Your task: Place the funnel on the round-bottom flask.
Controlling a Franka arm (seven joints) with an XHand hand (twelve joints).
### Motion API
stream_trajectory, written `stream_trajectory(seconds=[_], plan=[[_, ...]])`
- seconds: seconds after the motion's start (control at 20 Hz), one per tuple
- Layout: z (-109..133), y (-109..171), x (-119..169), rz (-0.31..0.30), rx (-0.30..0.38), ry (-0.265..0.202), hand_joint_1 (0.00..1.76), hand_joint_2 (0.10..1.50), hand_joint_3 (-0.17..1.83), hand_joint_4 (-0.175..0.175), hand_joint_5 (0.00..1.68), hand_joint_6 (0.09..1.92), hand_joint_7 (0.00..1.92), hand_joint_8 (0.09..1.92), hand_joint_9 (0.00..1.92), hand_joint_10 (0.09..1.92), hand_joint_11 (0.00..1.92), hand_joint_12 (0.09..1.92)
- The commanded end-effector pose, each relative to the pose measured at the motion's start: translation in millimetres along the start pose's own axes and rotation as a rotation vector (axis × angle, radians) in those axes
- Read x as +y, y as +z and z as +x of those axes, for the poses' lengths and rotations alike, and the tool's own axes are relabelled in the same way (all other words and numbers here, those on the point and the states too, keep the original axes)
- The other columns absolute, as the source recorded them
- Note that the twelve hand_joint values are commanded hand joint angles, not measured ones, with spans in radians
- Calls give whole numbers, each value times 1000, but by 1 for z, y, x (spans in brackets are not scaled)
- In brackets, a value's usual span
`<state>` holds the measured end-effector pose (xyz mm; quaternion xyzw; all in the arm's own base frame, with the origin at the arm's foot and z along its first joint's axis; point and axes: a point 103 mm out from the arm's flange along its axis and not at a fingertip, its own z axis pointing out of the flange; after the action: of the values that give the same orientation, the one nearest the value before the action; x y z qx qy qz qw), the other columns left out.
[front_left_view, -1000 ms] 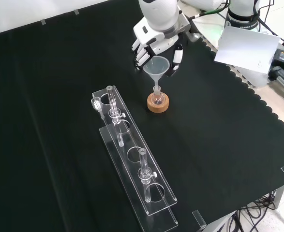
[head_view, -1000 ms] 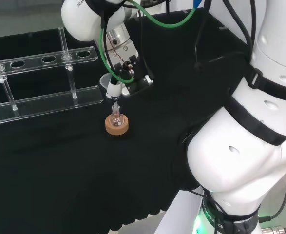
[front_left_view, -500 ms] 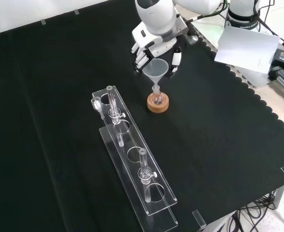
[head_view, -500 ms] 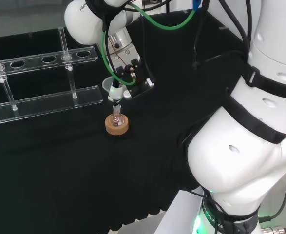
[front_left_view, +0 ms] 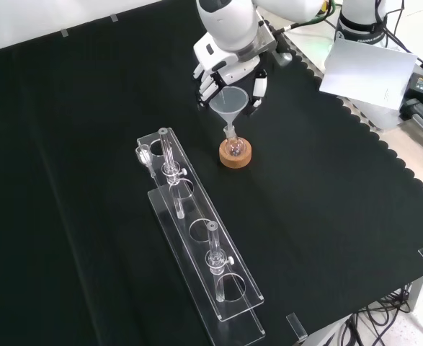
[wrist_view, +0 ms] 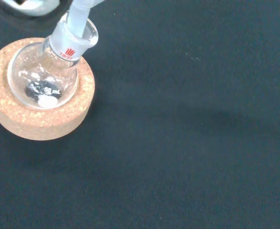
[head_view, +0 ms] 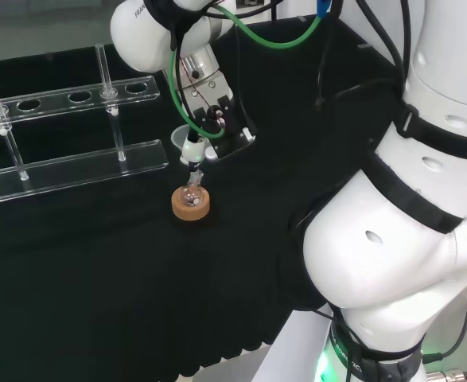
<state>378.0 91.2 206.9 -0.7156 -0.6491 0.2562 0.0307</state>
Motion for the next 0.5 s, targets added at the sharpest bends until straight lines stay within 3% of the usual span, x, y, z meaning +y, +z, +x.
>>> stream_trajectory(seconds=[0.05, 0.5], plan=[[15, 4, -3, 1, -22, -38, 853, 793, 552, 19, 824, 736, 605, 683, 852, 445, 568, 1202], [22, 9, -3, 3, -20, -59, 852, 793, 554, 18, 818, 744, 600, 687, 847, 452, 565, 1205]])
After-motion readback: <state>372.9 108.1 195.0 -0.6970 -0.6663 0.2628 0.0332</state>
